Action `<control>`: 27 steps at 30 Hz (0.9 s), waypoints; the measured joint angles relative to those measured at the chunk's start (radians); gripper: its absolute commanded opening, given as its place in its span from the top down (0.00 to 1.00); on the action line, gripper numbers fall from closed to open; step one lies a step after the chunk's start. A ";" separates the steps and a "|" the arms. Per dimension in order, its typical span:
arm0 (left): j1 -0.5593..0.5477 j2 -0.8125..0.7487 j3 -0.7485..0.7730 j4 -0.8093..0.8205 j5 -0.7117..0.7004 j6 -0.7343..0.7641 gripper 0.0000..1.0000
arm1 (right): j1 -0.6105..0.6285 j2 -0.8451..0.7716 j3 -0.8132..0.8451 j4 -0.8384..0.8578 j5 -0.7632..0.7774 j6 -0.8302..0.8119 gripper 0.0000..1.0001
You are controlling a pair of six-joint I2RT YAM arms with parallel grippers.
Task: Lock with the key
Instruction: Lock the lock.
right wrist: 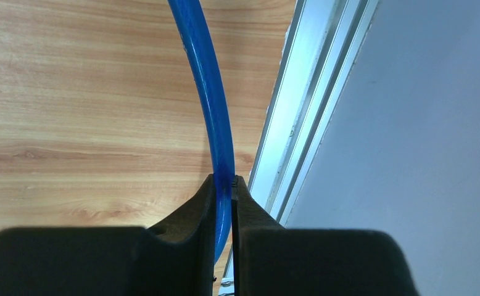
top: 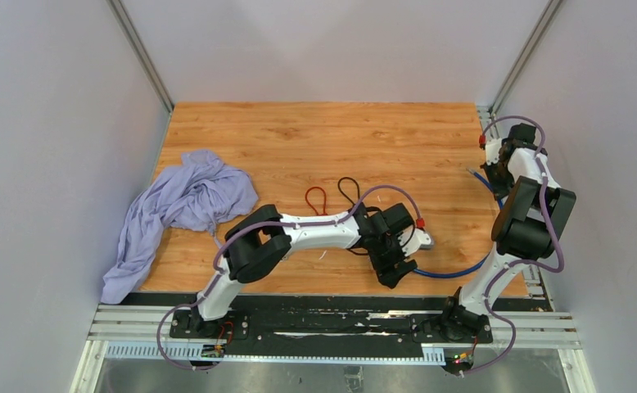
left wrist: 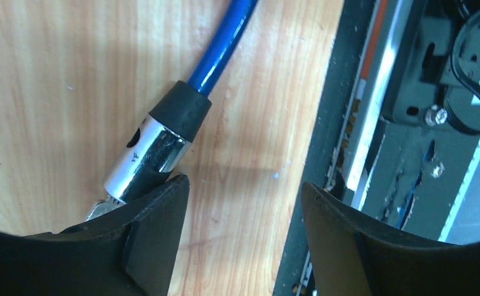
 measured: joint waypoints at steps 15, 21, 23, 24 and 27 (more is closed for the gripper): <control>0.080 0.154 0.201 0.103 -0.042 -0.191 0.27 | 0.000 -0.126 -0.173 -0.008 0.027 0.004 0.99; 0.099 0.203 0.280 0.102 -0.079 -0.217 0.26 | 0.000 -0.142 -0.222 -0.038 -0.035 0.040 0.99; 0.103 0.214 0.295 0.104 -0.098 -0.222 0.26 | 0.000 -0.158 -0.230 -0.045 -0.069 0.057 0.99; 0.104 0.216 0.299 0.104 -0.105 -0.224 0.26 | 0.000 -0.169 -0.237 -0.049 -0.088 0.068 0.99; 0.105 0.224 0.310 0.106 -0.127 -0.225 0.26 | 0.002 -0.204 -0.265 -0.058 -0.139 0.094 0.99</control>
